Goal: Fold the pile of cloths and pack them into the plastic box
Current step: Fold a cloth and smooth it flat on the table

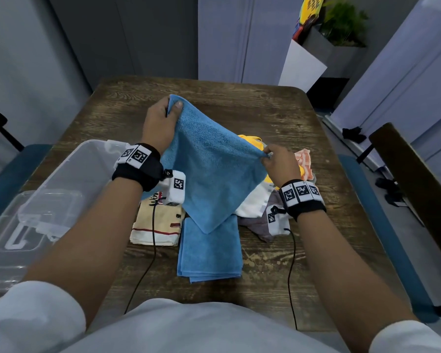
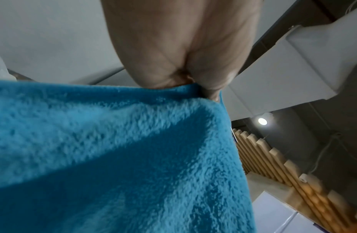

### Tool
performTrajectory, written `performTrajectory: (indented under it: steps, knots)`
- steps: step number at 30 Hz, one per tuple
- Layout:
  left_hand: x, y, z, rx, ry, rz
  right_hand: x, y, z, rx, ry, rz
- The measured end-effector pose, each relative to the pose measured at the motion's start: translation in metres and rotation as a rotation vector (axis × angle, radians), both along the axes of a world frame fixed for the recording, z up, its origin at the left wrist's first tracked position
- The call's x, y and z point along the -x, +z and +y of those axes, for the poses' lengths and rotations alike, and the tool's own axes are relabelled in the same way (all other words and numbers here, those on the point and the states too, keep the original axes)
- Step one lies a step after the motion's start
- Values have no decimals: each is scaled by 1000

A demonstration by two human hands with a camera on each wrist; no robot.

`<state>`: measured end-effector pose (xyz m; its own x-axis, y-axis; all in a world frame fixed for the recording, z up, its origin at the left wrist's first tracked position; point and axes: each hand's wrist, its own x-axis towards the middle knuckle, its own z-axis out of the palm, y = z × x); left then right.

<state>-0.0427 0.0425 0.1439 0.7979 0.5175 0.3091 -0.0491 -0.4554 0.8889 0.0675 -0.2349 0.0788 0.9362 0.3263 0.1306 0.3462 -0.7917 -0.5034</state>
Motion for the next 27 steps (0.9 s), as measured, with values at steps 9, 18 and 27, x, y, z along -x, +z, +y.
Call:
performTrajectory:
  steps: [9,18,27]
  knots:
    - [13,22,-22,258,-164,-130,19,-7,0,-679,-50,738]
    - [14,11,-51,215,-484,30,13,-25,14,-654,19,433]
    - [11,-19,-69,251,-519,163,30,-27,16,-710,145,568]
